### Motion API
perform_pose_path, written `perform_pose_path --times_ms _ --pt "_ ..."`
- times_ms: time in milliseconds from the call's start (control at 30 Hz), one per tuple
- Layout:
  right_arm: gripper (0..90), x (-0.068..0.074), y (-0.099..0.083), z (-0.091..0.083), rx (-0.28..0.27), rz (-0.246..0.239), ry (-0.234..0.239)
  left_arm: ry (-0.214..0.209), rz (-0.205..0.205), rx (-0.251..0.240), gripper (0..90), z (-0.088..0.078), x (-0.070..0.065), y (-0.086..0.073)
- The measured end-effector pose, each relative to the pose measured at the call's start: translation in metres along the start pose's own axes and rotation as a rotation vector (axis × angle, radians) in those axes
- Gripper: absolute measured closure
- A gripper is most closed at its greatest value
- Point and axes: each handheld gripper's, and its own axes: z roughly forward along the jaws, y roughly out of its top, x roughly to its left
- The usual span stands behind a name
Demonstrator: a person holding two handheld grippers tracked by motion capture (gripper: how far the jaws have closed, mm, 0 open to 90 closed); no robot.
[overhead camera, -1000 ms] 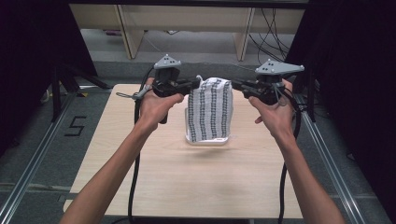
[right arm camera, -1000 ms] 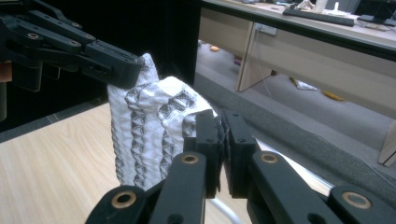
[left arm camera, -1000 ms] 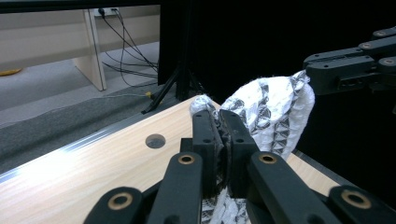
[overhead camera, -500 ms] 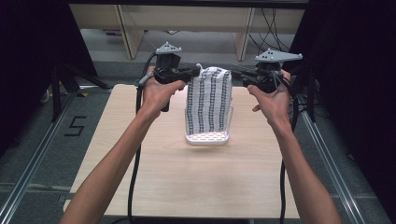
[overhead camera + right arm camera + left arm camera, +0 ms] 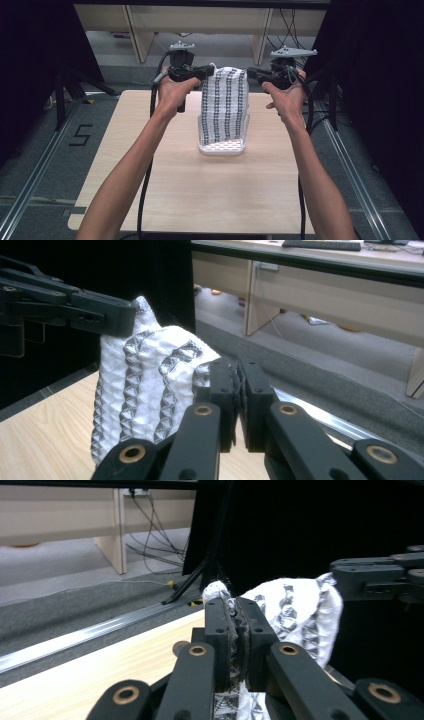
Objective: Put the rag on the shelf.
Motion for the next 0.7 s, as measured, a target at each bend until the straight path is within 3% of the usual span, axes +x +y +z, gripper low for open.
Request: perform_pose_path --times_ms 267,467,567,700 --pt "86.8 -0.012 -0.006 0.017 0.009 0.054 0.004 0.011 -0.037 0.006 83.7 0.016 0.014 -0.004" --pt "86.6 -0.022 -0.014 0.035 0.050 0.091 -0.029 0.020 -0.056 0.010 83.3 0.032 0.022 -0.010" --pt "86.5 -0.027 -0.018 0.043 0.065 0.087 -0.045 0.018 -0.062 0.019 83.2 0.039 0.025 -0.015" --pt "86.4 -0.031 -0.024 0.050 0.083 0.105 -0.046 0.024 -0.070 0.038 82.9 0.044 0.029 -0.021"
